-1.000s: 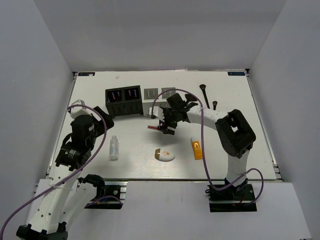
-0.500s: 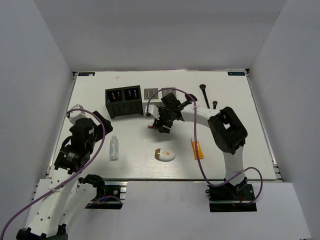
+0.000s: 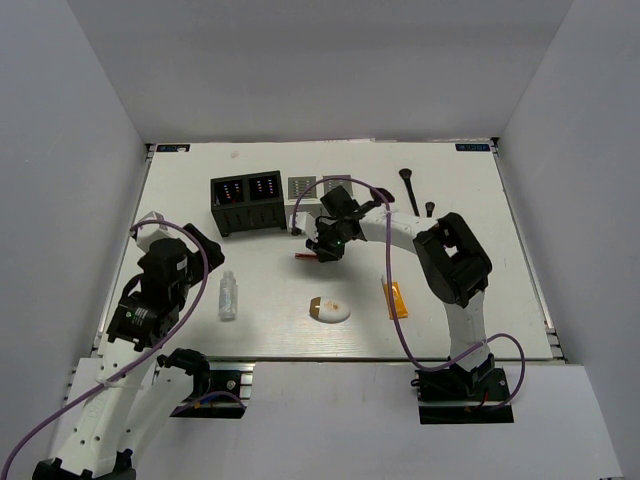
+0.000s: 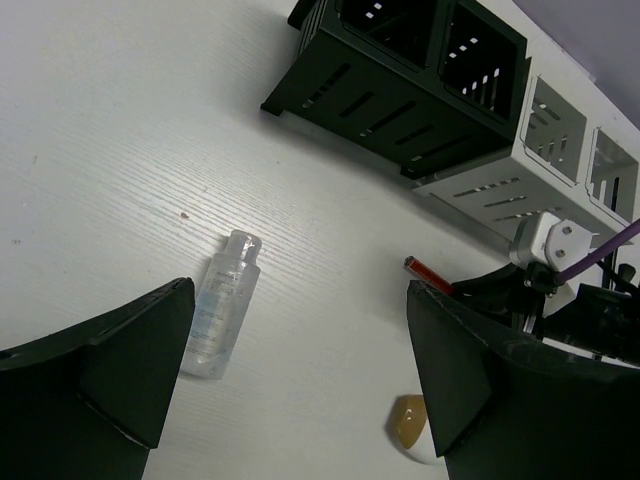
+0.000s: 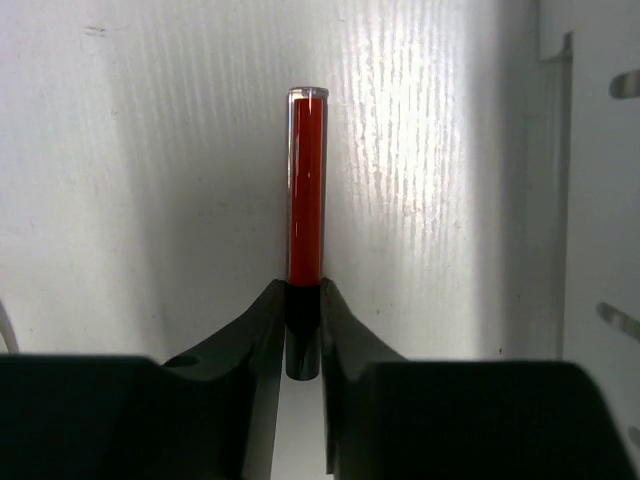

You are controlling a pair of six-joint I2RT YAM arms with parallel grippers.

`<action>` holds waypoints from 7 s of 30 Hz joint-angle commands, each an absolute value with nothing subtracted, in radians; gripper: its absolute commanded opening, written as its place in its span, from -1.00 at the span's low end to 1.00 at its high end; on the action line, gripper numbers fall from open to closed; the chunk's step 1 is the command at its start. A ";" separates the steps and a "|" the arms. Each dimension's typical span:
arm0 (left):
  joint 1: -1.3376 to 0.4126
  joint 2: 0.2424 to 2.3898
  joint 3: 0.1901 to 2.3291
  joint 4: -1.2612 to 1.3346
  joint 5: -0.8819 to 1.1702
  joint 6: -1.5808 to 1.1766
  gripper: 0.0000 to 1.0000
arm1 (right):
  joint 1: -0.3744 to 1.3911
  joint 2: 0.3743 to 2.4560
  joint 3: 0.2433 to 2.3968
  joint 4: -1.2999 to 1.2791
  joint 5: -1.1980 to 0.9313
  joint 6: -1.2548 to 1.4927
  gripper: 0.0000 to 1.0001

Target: Organize the makeup

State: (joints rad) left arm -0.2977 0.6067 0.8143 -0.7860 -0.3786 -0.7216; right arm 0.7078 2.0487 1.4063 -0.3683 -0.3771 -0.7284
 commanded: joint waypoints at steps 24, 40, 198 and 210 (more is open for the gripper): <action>-0.299 0.451 0.792 -0.899 -0.406 -0.821 0.93 | 0.772 2.069 2.152 -0.794 -0.207 -0.974 -1.00; -0.299 0.391 0.782 -0.945 -0.428 -0.847 0.94 | 0.907 2.220 2.137 -0.235 0.061 -1.159 -1.00; -0.301 1.274 1.202 -0.342 0.057 -0.583 -1.00 | 0.373 1.322 1.046 -0.167 -0.557 -0.465 -0.37; -0.301 1.607 1.466 -0.196 -0.238 -0.489 -1.00 | 0.360 1.278 0.993 -0.160 -0.538 -0.471 -0.37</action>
